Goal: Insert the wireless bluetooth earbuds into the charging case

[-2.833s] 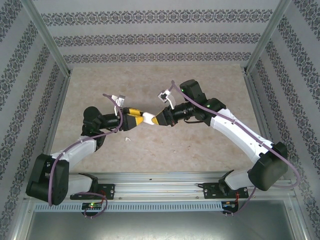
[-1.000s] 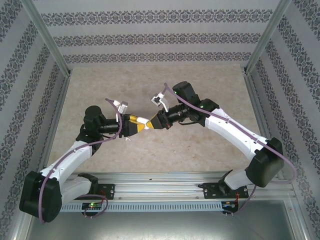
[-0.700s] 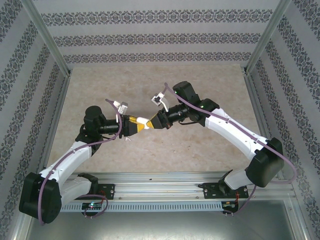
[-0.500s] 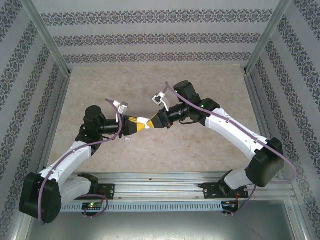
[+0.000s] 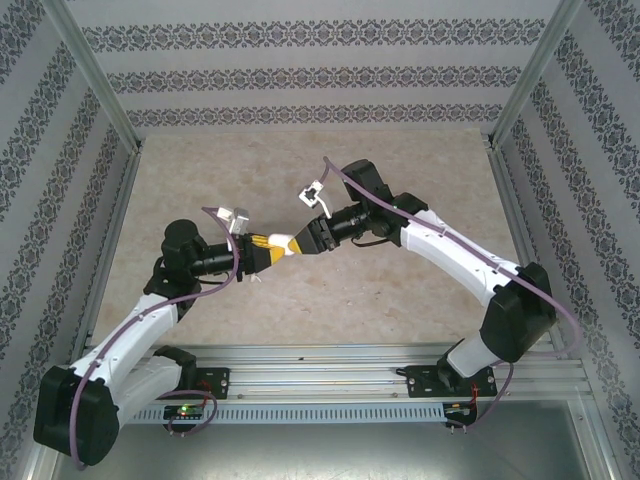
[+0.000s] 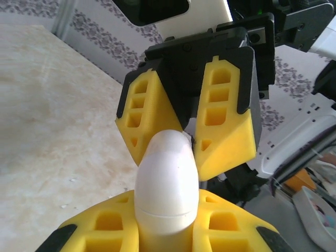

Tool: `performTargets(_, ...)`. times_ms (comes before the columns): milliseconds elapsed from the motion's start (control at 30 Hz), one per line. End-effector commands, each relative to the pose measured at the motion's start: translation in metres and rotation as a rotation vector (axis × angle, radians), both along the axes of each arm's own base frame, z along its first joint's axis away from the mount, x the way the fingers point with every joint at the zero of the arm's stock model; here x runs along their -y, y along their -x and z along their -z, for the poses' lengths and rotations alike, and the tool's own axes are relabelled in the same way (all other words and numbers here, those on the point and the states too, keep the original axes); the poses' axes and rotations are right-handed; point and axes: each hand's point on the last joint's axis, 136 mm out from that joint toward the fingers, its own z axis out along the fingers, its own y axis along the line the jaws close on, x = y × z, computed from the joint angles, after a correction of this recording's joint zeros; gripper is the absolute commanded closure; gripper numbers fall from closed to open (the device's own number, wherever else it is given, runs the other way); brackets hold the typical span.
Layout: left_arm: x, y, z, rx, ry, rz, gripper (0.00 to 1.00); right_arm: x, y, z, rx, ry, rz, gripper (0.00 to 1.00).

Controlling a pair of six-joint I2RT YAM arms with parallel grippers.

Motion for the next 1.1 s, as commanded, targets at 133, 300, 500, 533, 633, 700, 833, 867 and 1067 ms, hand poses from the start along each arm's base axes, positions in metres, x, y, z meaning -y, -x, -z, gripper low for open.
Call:
performTargets(133, 0.003, 0.028, -0.017, 0.148, -0.014, 0.096, 1.0, 0.012, -0.057, 0.014, -0.028, 0.03, 0.207, 0.61)
performTargets(300, 0.002, 0.028, -0.016, 0.148, -0.019, 0.084, 1.0, 0.004, -0.052, 0.016, -0.046, 0.03, 0.178, 0.59)
performTargets(500, -0.007, 0.019, -0.009, 0.136, -0.08, -0.026, 1.0, 0.006, -0.047, 0.011, -0.051, 0.007, 0.18, 0.58)
performTargets(533, -0.01, 0.016, -0.008, 0.139, -0.099, -0.06, 1.0, 0.008, -0.047, 0.008, -0.047, 0.002, 0.191, 0.57)
performTargets(633, -0.023, 0.01, -0.004, 0.143, -0.156, -0.168, 1.0, 0.022, -0.054, 0.016, -0.046, 0.042, 0.284, 0.57)
performTargets(700, -0.033, 0.007, -0.005, 0.156, -0.193, -0.241, 1.0, 0.035, -0.065, 0.037, -0.045, 0.137, 0.388, 0.58)
performTargets(833, -0.049, 0.006, -0.006, 0.166, -0.252, -0.341, 1.0, 0.029, -0.068, 0.084, -0.046, 0.306, 0.433, 0.59)
performTargets(867, -0.052, 0.007, -0.006, 0.166, -0.267, -0.359, 1.0, 0.021, -0.065, 0.094, -0.041, 0.341, 0.407, 0.58)
performTargets(1067, -0.07, 0.019, -0.011, 0.171, -0.322, -0.435, 1.0, -0.042, -0.06, 0.132, 0.025, 0.487, 0.211, 0.59)
